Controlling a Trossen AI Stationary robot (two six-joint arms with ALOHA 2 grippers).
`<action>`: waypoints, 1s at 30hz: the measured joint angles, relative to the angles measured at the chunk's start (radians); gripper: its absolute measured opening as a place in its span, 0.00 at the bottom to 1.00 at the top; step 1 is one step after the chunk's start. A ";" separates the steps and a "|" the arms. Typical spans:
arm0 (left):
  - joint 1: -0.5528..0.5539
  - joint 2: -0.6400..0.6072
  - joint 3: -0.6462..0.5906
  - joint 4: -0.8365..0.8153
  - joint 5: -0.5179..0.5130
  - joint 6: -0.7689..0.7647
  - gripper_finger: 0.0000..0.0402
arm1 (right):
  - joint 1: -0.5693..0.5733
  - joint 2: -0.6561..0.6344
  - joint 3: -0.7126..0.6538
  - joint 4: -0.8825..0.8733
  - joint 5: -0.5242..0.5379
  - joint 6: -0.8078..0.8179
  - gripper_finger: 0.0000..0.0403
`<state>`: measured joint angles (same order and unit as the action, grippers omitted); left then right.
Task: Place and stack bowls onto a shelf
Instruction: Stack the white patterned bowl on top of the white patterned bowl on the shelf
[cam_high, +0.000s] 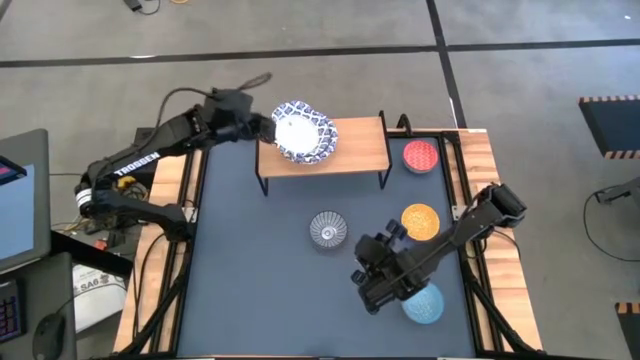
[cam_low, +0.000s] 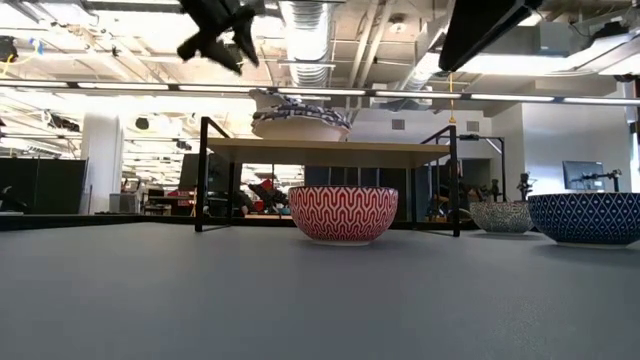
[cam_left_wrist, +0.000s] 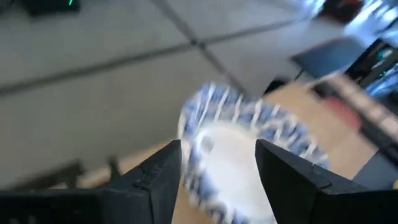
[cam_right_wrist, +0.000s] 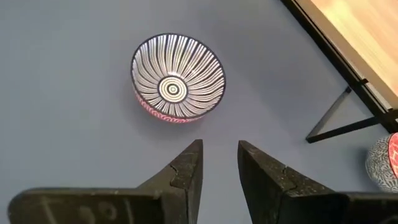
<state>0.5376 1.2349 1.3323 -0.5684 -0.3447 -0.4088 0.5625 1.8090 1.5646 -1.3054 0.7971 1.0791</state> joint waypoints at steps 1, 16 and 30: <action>-0.002 -0.003 0.009 0.033 0.007 0.036 0.48 | 0.000 -0.005 0.000 -0.003 0.000 0.002 0.31; -0.040 0.314 0.090 0.083 0.075 0.449 0.39 | -0.048 -0.096 0.000 -0.066 -0.010 -0.006 0.31; 0.114 0.601 0.327 -0.212 0.360 0.543 0.25 | -0.265 -0.332 0.000 -0.104 0.032 -0.153 0.31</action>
<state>0.6518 1.8363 1.6593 -0.7806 0.0150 0.1339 0.2978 1.4774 1.5650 -1.4090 0.8288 0.9258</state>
